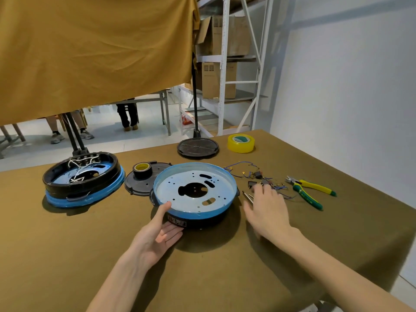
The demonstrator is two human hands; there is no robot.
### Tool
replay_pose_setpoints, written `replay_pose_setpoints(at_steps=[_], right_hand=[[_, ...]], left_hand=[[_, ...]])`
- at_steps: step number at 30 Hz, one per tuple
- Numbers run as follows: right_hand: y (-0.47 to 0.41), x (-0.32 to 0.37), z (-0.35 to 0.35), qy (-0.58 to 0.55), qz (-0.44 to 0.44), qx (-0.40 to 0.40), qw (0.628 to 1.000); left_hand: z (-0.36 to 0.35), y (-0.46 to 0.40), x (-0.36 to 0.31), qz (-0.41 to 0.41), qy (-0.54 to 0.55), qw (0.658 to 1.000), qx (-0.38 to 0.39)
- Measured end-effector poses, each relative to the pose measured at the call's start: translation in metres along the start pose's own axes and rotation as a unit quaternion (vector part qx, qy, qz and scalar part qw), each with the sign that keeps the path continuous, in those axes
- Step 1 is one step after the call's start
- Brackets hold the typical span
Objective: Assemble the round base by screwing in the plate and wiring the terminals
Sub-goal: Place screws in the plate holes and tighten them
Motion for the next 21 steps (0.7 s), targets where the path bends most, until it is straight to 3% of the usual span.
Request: replay_pose_setpoints(at_steps=[3, 6, 10, 15, 21], right_hand=[[0.007, -0.028, -0.024, 0.071, -0.042, 0.084, 0.993], [0.006, -0.036, -0.038, -0.004, -0.042, 0.125, 0.991], [-0.014, -0.047, -0.035, -0.151, -0.111, 0.108, 0.976], [-0.03, -0.041, -0.03, -0.001, -0.071, 0.092, 0.993], [-0.036, -0.038, -0.032, 0.055, -0.023, 0.063, 0.996]], left_hand=[[-0.004, -0.002, 0.002, -0.017, -0.006, 1.0, -0.006], [-0.004, -0.003, 0.001, -0.004, 0.0, 1.0, -0.01], [0.0, -0.002, -0.001, 0.015, 0.006, 1.0, -0.013], [0.0, -0.002, 0.002, 0.012, 0.0, 1.0, -0.002], [0.001, -0.007, 0.002, 0.025, -0.01, 0.999, 0.018]])
Point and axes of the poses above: each hand's wrist, its own y-axis away from the middle knuckle, its own z-axis out of the back of the hand, x = y × z, the point moved 8 cm from there along -y, towards the middle knuckle
